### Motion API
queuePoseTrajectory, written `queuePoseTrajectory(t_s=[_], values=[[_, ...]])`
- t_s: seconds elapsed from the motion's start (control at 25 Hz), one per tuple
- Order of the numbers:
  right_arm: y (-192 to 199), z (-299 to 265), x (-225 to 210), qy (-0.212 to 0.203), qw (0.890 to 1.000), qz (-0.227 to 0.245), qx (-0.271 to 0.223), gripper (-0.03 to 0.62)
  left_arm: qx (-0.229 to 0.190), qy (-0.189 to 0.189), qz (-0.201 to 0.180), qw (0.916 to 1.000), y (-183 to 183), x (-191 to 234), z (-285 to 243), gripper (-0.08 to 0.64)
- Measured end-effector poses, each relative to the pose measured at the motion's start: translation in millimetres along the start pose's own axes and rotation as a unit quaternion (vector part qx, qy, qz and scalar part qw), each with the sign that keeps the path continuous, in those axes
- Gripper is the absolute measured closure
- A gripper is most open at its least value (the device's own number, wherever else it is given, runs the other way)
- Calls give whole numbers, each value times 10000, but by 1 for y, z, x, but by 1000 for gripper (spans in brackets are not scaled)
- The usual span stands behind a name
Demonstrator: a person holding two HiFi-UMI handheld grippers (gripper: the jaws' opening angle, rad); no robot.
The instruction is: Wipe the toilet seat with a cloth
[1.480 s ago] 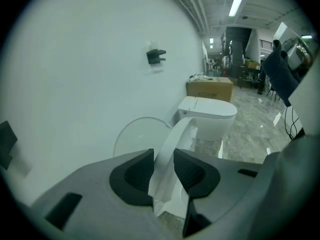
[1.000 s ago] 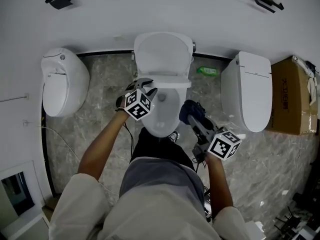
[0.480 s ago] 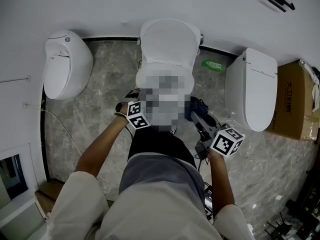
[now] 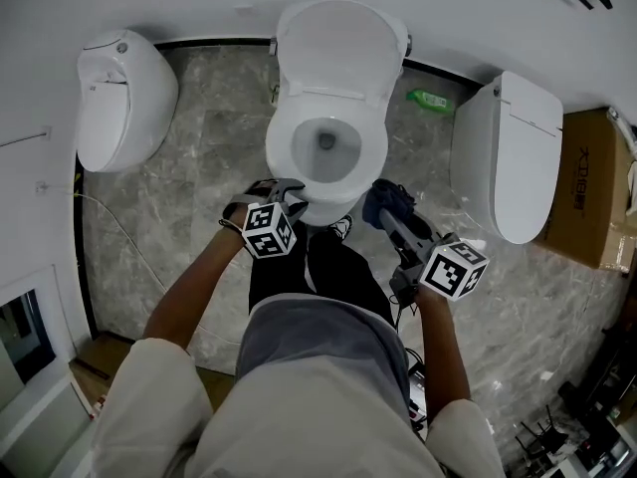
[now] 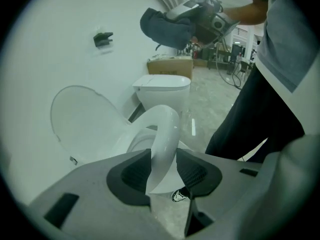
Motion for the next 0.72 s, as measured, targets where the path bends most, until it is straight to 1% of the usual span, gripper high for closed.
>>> queuePoseTrajectory(t_s=[0.16, 0.36, 0.44, 0.52, 0.6, 0.72], values=[[7, -6, -11, 128, 9996, -18, 242, 506, 222, 430, -49, 9988, 14, -21, -16, 414], [6, -15, -36, 231, 9988, 84, 433, 506, 473, 686, -108, 9965, 37, -38, -42, 408], [11, -13, -45, 300, 9982, 93, 519, 506, 531, 800, 24, 9954, 47, -52, -54, 408], [14, -14, -54, 375, 9973, 102, 617, 506, 592, 885, 288, 9939, 58, -64, -68, 410], [17, -18, -61, 447, 9967, 112, 674, 506, 698, 942, 468, 9920, 71, -73, -81, 413], [24, -18, -69, 530, 9962, 87, 689, 506, 911, 1054, 497, 9890, 88, -91, -98, 420]])
Point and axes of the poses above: the fingertips, and each gripper's own axes: z backward along the fingers, x to its left, y out of its underside, the point moved 3 cm from there along z, backward along the fingers, and after that the axes turned 7 degrees about -x, right-handed, at the moved point
